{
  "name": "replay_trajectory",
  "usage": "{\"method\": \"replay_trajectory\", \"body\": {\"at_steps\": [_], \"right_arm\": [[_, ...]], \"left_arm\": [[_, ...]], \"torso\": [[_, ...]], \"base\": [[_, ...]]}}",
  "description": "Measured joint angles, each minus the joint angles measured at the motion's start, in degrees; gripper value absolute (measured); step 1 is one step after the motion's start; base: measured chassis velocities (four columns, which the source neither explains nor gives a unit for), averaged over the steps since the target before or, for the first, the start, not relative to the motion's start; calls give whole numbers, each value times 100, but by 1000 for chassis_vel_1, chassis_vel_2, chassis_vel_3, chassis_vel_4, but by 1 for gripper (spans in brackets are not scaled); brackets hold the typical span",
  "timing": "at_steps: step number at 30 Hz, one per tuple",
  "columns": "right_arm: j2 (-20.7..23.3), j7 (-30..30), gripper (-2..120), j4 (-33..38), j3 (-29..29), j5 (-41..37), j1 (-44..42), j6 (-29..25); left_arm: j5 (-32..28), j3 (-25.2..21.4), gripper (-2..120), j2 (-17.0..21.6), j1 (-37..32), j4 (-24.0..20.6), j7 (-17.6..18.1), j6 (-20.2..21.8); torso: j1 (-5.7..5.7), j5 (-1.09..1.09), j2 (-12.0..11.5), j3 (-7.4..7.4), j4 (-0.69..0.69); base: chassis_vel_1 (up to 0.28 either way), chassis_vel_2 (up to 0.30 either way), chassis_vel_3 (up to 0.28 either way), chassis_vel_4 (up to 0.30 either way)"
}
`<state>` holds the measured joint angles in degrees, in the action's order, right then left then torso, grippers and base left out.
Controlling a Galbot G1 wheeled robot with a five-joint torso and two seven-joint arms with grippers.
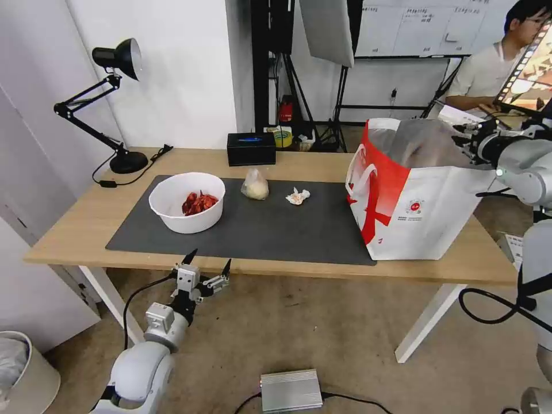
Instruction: Pick up the trash from the table and place it into the takeout bag.
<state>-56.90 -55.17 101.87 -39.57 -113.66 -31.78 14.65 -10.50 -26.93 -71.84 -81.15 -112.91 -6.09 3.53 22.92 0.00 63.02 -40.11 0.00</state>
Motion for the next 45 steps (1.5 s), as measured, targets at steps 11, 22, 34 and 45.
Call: {"method": "replay_trajectory", "body": {"at_steps": [11, 22, 34, 45], "right_arm": [[77, 373, 79, 385, -32, 171, -313, -12], [136, 2262, 90, 1311, -50, 1370, -1555, -135], [234, 4925, 86, 2021, 4, 3771, -2871, -1019], [-47, 5872, 86, 2528, 56, 5498, -3974, -1198]], "left_arm": [[1, -52, 100, 2, -35, -80, -1, 0], [1, 44, 100, -7, 15, -92, -6, 0], [43, 99, 100, -94, 15, -33, -31, -90], [139, 72, 100, -207, -64, -68, -47, -133]], "torso": [[0, 0, 0, 0, 0], [0, 1, 0, 0, -2], [0, -1, 0, 1, 0], [-1, 0, 1, 0, 0]], "base": [[0, 0, 0, 0], [0, 0, 0, 0], [0, 0, 0, 0], [0, 0, 0, 0]]}}
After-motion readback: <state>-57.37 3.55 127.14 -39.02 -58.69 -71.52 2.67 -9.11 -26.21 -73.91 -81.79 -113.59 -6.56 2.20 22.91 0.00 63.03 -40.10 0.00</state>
